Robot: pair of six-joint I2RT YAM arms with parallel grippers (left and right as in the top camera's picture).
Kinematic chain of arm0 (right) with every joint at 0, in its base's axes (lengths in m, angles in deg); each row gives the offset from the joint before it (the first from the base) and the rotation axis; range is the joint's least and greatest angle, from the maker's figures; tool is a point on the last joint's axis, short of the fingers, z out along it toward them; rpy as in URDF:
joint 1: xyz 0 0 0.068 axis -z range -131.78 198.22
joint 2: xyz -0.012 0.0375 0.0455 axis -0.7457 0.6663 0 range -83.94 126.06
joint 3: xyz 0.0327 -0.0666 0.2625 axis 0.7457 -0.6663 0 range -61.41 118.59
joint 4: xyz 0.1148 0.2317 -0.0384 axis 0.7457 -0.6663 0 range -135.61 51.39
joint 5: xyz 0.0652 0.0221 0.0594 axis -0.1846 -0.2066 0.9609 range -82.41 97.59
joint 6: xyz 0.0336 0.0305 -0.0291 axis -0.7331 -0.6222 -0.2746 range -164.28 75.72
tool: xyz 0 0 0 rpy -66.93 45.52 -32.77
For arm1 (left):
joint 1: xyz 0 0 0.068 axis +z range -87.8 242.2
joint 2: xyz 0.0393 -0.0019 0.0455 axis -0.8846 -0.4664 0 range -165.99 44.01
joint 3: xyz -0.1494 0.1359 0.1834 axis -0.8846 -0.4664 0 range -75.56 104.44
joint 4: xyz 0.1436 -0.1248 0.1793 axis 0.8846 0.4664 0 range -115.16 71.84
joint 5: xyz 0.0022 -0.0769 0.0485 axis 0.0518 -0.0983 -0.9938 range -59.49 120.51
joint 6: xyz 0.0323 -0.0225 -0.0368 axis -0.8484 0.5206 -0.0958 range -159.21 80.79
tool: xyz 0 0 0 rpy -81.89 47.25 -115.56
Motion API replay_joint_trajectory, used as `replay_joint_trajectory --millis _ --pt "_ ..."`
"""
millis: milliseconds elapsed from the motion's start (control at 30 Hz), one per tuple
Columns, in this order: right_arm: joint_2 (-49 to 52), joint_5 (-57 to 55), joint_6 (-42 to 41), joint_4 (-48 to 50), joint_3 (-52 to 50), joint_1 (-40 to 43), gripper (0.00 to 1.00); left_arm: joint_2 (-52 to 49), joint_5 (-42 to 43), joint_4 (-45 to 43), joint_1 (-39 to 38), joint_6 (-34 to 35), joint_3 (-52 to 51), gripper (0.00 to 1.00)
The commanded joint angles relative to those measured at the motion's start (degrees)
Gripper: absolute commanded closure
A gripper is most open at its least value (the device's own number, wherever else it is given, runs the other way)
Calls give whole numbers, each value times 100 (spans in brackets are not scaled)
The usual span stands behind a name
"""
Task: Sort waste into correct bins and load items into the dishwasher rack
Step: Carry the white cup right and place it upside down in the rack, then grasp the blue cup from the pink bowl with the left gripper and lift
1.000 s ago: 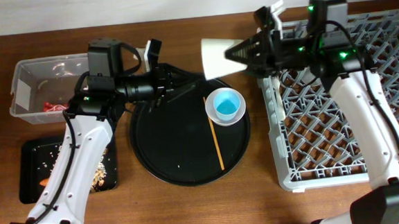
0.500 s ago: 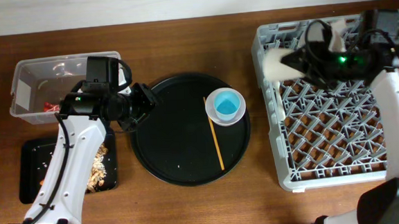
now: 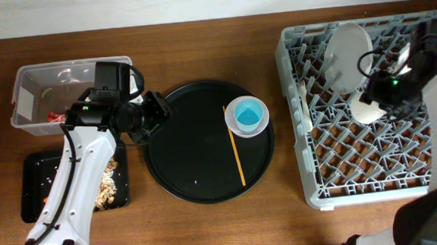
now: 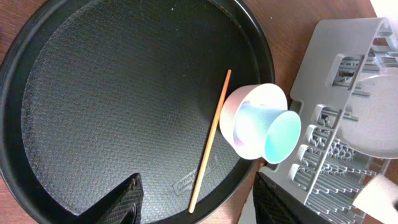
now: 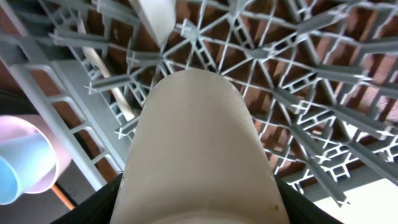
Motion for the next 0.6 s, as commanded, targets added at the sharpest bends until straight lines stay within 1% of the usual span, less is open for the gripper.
replay_joint_trajectory --millis 0,100,200,233,300,367,433,533,567 --pt "271 -120 37 -17 -107 -382 38 33 -81 26 13 -116 11 44" --pt "332 -487 -166 -20 -286 -640 37 33 -81 26 13 -116 11 43" --pt "332 -610 -179 -87 -313 -723 30 33 -81 26 13 -116 11 43" --pt "332 -610 -179 -109 -313 -723 25 33 -81 26 13 -116 11 43" --pt "332 -608 -179 -170 -313 -723 8 33 -81 26 13 -116 11 43" --pt "332 -603 -179 -216 -313 -723 5 33 -81 26 13 -116 11 42" --pt "323 -382 -177 -258 -310 -723 4 33 -81 26 13 -116 11 38" --pt "173 400 -83 -299 -306 -726 4 33 -72 33 11 -278 9 37" --pt "-17 820 -63 -273 -306 -761 4 33 13 26 -11 -492 9 37"
